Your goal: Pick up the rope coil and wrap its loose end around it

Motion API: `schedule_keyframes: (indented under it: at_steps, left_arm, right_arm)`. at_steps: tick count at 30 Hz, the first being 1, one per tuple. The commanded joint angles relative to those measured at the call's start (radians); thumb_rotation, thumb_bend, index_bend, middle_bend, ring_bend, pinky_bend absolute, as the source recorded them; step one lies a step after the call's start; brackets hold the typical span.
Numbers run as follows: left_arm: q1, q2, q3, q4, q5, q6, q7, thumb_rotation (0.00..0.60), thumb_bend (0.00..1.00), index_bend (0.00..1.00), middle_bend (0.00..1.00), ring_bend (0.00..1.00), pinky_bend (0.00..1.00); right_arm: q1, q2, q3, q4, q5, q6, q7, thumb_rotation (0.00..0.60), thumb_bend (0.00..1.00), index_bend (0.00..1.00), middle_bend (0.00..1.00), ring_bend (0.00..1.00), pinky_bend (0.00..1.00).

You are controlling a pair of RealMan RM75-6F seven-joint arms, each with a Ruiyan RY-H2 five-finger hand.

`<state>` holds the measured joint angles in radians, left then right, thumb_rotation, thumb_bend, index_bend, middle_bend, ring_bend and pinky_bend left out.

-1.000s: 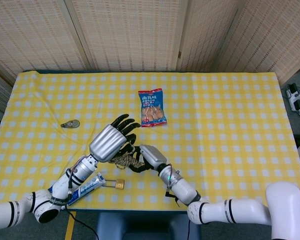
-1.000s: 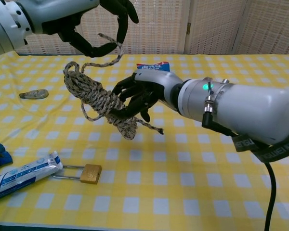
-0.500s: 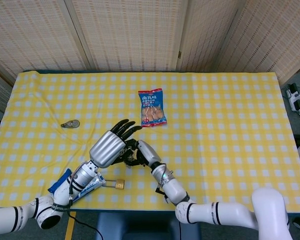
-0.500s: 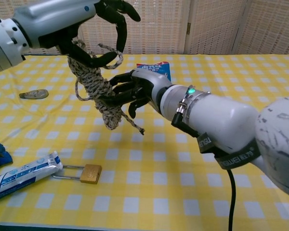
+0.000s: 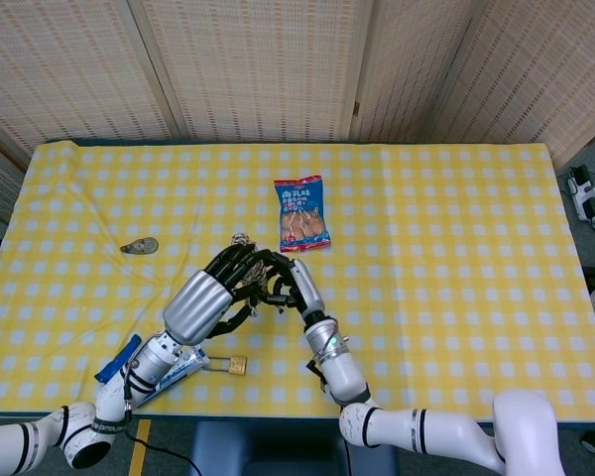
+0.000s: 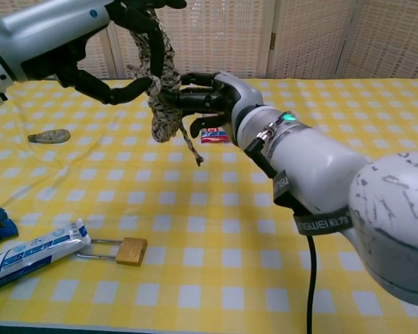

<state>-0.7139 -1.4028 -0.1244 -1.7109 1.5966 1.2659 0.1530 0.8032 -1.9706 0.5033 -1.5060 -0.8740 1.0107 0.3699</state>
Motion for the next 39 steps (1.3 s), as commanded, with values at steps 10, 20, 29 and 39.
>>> schedule_keyframes:
  at_steps: [10, 20, 29, 39]
  left_arm:
    - [0.057, 0.0, -0.012, 0.038, -0.014, 0.067, -0.149, 0.6, 0.56, 0.58, 0.03, 0.01, 0.12]
    - [0.075, 0.014, -0.017, 0.031, -0.055, 0.043, -0.193, 0.6, 0.56, 0.59, 0.0, 0.0, 0.08]
    - [0.074, 0.044, -0.024, 0.011, -0.142, -0.048, -0.241, 0.6, 0.55, 0.55, 0.03, 0.0, 0.08]
    - [0.059, 0.045, -0.013, 0.037, -0.185, -0.122, -0.134, 0.6, 0.44, 0.41, 0.04, 0.01, 0.07]
  right_arm:
    - [-0.086, 0.036, 0.027, -0.003, -0.165, -0.006, 0.227, 0.6, 0.71, 0.91, 0.76, 0.82, 0.73]
    - [-0.113, 0.075, -0.013, -0.011, -0.292, 0.005, 0.299, 0.6, 0.71, 0.92, 0.76, 0.82, 0.73]
    - [-0.137, 0.167, -0.06, -0.066, -0.334, 0.044, 0.144, 0.6, 0.71, 0.92, 0.76, 0.82, 0.73]
    - [-0.122, 0.209, -0.063, -0.083, -0.353, 0.146, -0.151, 0.6, 0.71, 0.92, 0.77, 0.82, 0.73]
